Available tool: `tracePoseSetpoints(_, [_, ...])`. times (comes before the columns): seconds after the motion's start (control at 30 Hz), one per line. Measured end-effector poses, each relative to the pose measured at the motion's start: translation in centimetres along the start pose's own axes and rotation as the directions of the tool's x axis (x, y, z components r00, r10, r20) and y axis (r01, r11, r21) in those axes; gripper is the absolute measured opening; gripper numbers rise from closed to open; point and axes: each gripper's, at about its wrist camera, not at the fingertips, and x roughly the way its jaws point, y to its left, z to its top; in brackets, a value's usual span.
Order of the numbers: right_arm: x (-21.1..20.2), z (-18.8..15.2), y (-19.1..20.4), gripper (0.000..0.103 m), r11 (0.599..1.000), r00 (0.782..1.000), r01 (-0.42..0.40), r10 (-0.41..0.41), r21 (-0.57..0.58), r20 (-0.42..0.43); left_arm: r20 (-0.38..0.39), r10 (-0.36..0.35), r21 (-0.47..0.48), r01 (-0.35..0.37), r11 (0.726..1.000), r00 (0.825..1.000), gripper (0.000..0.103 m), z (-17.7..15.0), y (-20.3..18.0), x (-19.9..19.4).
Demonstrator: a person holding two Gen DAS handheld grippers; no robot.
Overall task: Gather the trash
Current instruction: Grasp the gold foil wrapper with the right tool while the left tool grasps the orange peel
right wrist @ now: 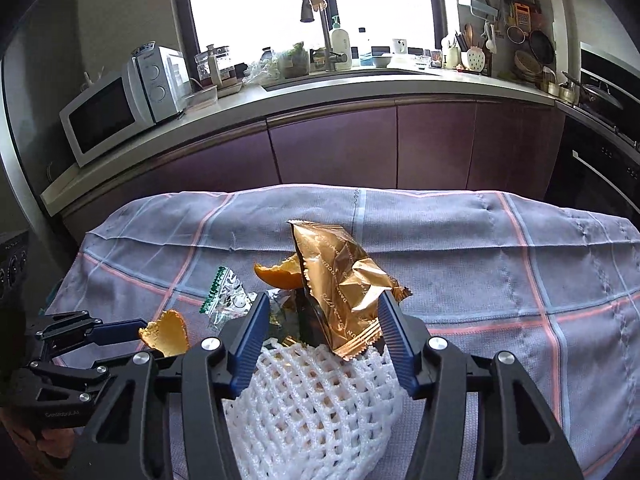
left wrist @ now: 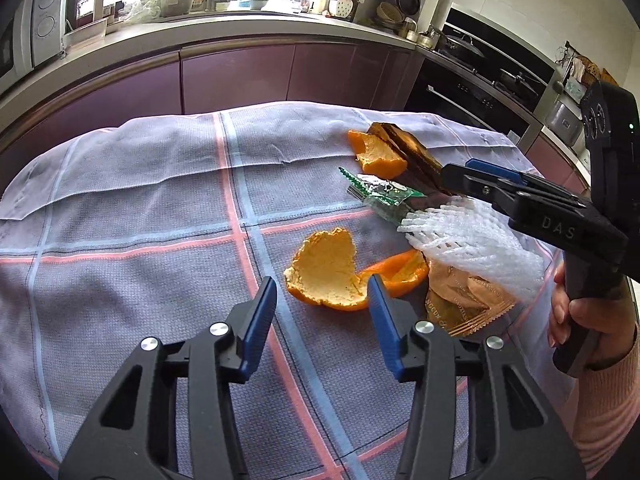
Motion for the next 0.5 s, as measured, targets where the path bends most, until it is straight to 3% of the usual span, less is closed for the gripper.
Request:
tracePoseSetpoints(0.1, [1.0, 0.1, 0.0, 0.049, 1.0, 1.0, 0.011, -0.011, -0.019, -0.027, 0.0, -0.008, -0.001, 0.008, 1.0, 1.0, 0.042, 0.1, -0.1, 0.2])
tracePoseSetpoints(0.2, [1.5, -0.1, 0.1, 0.037, 1.0, 0.999, 0.007, -0.008, -0.024, -0.039, 0.005, -0.007, 0.005, 0.007, 1.0, 1.0, 0.039, 0.1, -0.1, 0.2])
tracePoseSetpoints(0.27, [1.6, -0.2, 0.1, 0.026, 1.0, 0.999, 0.007, -0.008, -0.026, -0.041, 0.009, -0.004, 0.003, 0.004, 1.0, 1.0, 0.033, 0.1, -0.1, 0.1])
tracePoseSetpoints(0.33, [1.6, -0.4, 0.0, 0.019, 1.0, 0.999, 0.004, -0.005, -0.019, -0.04, 0.004, -0.009, -0.001, 0.009, 1.0, 1.0, 0.017, 0.0, 0.0, 0.0])
tracePoseSetpoints(0.5, [1.0, -0.5, -0.3, 0.009, 1.0, 1.0, 0.007, -0.007, -0.007, -0.017, 0.006, -0.009, -0.014, 0.009, 1.0, 1.0, 0.013, -0.1, 0.3, -0.1])
